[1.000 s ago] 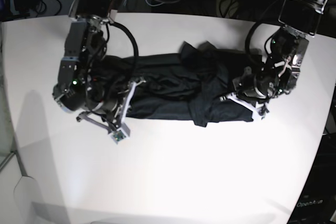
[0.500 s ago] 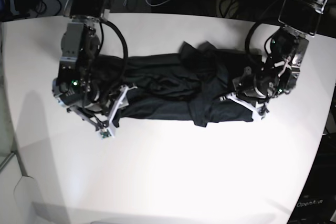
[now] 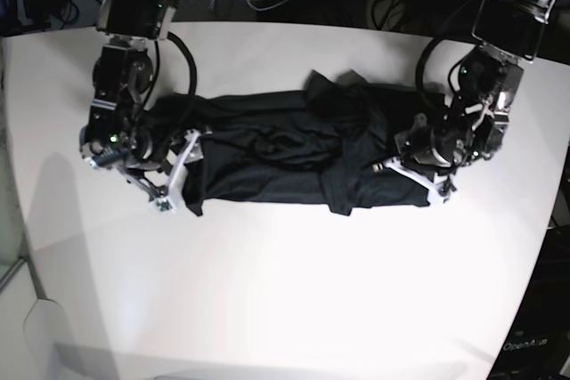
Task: Fold the T-shirt properly
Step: 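Lift the strip end with the right gripper and push it inward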
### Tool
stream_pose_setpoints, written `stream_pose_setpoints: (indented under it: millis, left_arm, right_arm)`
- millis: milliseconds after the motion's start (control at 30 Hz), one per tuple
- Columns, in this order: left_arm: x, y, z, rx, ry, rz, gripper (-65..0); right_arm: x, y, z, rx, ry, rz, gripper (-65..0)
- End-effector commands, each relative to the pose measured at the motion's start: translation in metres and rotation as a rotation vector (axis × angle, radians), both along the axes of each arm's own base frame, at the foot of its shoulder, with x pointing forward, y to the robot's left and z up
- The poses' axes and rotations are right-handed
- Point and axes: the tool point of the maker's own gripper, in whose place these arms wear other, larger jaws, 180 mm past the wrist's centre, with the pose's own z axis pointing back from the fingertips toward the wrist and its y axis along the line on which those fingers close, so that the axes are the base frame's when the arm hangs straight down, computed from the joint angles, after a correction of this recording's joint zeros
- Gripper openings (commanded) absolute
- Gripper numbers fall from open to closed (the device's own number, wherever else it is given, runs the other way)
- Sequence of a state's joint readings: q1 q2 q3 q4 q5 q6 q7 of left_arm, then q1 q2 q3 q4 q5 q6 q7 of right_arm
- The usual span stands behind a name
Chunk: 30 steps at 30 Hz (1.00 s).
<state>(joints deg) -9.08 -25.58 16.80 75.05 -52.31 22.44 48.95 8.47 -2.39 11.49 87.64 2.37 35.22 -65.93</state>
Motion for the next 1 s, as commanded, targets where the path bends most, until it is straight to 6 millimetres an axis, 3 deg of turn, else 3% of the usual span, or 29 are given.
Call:
stream_pose_setpoints:
  millis: [0,700,967]
  left_arm:
    - [-0.027,0.012,-0.021,0.056,0.110,0.014,-65.0]
    - [-0.028,0.012,-0.022,0.057,0.113,0.012,-65.0]
    - [-0.028,0.012,-0.022,0.057,0.113,0.012,-65.0]
  right_arm:
    - [0.012,0.001,0.013,0.004,-0.057,0.022,-22.2]
    - [0.024,-0.001,0.005,0.046,-0.029,0.000,-22.1]
    - [0.029,0.011,-0.003,0.147,0.000,0.000,-22.3]
